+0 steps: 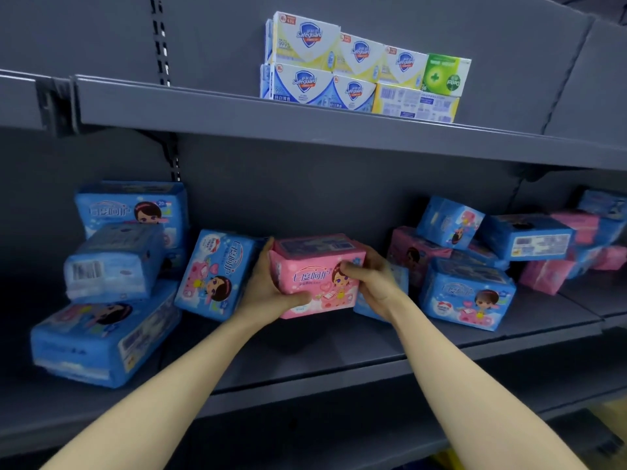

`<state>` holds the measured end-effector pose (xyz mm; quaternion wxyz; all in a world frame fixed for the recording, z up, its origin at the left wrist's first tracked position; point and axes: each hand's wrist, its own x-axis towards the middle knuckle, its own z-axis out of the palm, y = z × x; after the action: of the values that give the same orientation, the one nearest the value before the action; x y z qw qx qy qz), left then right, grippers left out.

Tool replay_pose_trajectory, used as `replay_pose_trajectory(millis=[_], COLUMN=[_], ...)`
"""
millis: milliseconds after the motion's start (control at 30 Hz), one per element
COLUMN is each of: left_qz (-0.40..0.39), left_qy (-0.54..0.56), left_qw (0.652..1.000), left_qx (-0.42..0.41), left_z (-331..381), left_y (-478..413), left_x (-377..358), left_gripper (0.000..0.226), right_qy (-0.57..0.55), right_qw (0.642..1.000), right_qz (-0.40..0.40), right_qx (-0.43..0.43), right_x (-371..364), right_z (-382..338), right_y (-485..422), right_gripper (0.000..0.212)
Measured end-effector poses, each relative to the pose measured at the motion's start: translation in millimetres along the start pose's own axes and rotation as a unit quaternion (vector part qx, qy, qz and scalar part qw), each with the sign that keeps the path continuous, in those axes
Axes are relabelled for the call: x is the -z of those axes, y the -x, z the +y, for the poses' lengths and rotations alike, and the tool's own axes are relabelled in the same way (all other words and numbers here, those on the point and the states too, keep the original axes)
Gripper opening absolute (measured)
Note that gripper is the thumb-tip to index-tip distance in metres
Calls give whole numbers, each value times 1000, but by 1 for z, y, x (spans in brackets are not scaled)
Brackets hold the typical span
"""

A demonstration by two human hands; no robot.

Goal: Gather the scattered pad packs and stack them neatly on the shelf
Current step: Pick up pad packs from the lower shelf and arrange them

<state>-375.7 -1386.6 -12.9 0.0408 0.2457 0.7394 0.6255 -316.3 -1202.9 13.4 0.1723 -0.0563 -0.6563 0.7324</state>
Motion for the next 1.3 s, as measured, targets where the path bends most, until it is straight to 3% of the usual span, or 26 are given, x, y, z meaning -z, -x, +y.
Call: replay_pose_trajectory(millis=[200, 333, 567, 733, 1033, 1300], left_qz=[37, 74, 119, 180, 212, 282], left_qy=[-58, -111, -266, -353, -462, -475], left_qw=[998, 991, 956, 916, 851, 814], left_qx=[2, 1, 42, 54, 131, 180], left_z=[18, 37, 51, 63, 80, 84], left_y=[13, 27, 59, 86, 140, 200], left_x=[-11, -19, -20, -23, -2, 50], left_gripper=[121, 106, 87, 79, 77, 71], right_qy=[133, 224, 410, 462, 488, 449], right_qw=[990, 969, 895, 857, 819, 806], right_qz=[-38, -51, -80, -118, -196, -301], right_qx=[37, 86, 158, 196, 229, 242], right_x=[10, 14, 2, -18, -70, -140], right_z=[-5, -3, -6, -10, -13, -11], right_y=[5, 13, 35, 52, 87, 125], right_gripper=[75, 93, 79, 71, 66, 69])
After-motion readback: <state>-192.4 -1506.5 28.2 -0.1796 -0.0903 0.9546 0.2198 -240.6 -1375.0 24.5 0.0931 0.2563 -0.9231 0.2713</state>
